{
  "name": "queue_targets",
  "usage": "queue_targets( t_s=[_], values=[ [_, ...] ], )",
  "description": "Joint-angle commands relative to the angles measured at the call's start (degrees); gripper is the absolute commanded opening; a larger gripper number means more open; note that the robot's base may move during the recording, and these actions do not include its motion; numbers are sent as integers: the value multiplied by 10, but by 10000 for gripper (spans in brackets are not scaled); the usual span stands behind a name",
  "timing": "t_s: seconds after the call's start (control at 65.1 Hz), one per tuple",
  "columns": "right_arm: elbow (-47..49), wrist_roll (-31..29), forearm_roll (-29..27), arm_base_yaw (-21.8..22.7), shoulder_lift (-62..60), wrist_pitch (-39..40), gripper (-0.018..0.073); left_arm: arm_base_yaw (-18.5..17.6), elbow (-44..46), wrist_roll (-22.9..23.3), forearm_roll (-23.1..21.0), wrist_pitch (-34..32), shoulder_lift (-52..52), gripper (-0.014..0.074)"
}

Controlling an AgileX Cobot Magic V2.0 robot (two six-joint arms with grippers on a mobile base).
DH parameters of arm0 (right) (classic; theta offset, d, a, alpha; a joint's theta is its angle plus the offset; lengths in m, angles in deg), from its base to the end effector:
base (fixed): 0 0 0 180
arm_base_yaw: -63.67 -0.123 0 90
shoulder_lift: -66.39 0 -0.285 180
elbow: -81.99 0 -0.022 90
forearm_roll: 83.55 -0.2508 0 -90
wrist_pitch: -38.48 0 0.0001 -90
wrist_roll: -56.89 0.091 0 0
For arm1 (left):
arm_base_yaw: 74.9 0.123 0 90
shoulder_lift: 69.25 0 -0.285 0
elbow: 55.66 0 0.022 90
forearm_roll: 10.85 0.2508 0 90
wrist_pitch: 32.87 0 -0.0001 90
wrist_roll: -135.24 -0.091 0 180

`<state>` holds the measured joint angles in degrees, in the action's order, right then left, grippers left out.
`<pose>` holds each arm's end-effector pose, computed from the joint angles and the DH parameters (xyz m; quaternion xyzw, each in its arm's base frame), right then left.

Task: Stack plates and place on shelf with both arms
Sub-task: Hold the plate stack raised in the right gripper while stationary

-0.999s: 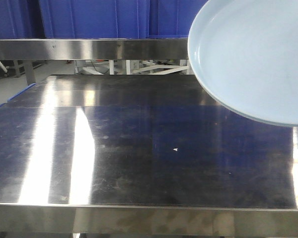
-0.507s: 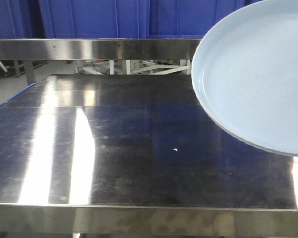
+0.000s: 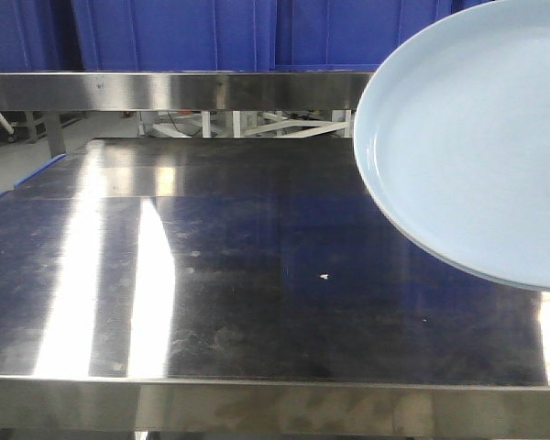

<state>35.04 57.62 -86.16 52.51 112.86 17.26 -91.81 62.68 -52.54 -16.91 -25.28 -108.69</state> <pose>0.1351 0.0282 0.2986 -0.0631 0.8392 0.0742 0.5350 0.1110 -0.0351 0.2482 0.1359 0.8009 -0.0824 0.5774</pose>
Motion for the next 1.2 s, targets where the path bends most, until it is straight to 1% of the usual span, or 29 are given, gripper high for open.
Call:
queue_targets(
  t_s=[0.0, 0.307, 0.553, 1.183],
  values=[
    [17, -2, 1, 4, -5, 51, 49, 0, 17, 1, -1, -48, -1, 100],
    [17, -2, 1, 4, -5, 56, 49, 0, 17, 1, -1, -48, -1, 100],
    [17, -2, 1, 4, -5, 90, 49, 0, 17, 1, -1, -48, -1, 100],
    [17, -2, 1, 4, -7, 72, 49, 0, 17, 1, -1, -48, -1, 100]
  ],
)
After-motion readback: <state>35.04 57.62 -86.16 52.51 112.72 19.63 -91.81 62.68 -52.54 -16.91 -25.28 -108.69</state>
